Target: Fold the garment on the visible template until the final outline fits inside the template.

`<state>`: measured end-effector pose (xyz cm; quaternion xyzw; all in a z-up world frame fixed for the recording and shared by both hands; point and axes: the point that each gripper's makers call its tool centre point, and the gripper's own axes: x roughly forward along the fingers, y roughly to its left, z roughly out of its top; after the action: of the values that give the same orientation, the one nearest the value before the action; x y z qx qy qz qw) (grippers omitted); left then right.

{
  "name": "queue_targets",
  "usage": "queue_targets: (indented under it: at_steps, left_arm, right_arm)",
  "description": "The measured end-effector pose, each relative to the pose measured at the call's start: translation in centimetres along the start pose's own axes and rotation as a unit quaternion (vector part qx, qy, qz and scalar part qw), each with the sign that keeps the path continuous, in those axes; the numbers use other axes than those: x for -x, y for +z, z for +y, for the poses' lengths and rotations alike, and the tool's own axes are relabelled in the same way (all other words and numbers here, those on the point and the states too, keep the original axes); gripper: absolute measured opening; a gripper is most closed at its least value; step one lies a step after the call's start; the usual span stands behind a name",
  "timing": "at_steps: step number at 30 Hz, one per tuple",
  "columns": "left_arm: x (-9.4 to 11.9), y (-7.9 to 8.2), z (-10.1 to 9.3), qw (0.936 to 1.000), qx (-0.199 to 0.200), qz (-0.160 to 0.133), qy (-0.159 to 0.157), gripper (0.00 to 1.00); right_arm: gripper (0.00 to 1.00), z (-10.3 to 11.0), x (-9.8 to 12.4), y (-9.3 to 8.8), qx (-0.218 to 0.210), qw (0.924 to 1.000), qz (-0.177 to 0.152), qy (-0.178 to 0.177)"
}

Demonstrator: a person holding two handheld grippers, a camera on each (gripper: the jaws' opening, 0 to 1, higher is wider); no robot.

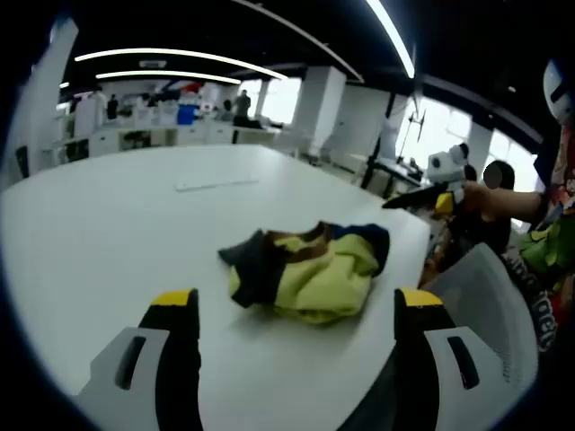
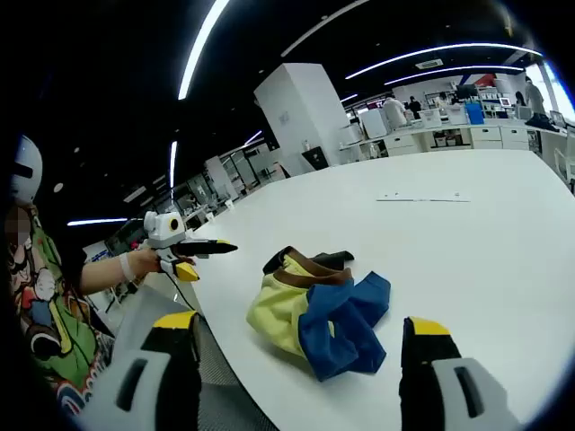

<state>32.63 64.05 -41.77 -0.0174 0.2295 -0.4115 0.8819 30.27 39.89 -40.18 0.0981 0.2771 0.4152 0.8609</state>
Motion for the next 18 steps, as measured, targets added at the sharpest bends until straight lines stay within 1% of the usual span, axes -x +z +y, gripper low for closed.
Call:
queue_targets:
  at_steps: [3,4,6,9,13,15,16,18]
  left_arm:
    - [-0.1,0.2,0.0,0.9999,-0.002,-0.01,0.01,0.75]
    - [-0.1,0.2,-0.1,0.9999,0.002,-0.009,0.012,0.74]
    - [-0.1,0.4,-0.4,0.9997,0.008,-0.013,0.016,0.75]
    - [-0.2,0.2,-0.6,0.9998,0.007,-0.008,0.016,0.74]
    - [-0.3,-0.1,-0.3,0.9998,0.007,-0.006,0.02,0.73]
    - [-0.6,-0.2,0.0,0.9998,0.006,-0.008,0.019,0.69]
    - [-0.7,-0.2,0.1,0.9998,0.004,-0.006,0.018,0.66]
    - [-0.9,-0.2,0.1,0.9999,-0.001,0.001,0.015,0.65]
  right_arm:
    - [0.91,-0.3,0.3,-0.2,-0.003,1.0,0.001,-0.005]
    - [0.9,-0.4,0.4,-0.2,-0.006,1.0,-0.003,-0.002]
    - [0.86,-0.5,0.4,-0.2,-0.012,0.9999,-0.003,-0.001]
    - [0.83,-0.7,0.2,-0.2,-0.018,0.9998,-0.004,0.003]
    - [0.79,-0.6,-0.5,-0.7,-0.031,0.9995,0.007,0.011]
    - [0.71,-0.5,-0.6,-1.0,-0.033,0.9992,0.015,0.013]
    - [0.69,-0.5,-0.7,-1.0,-0.033,0.9992,0.017,0.014]
    - [0.69,-0.6,-0.9,-0.8,-0.04,0.9989,0.017,0.018]
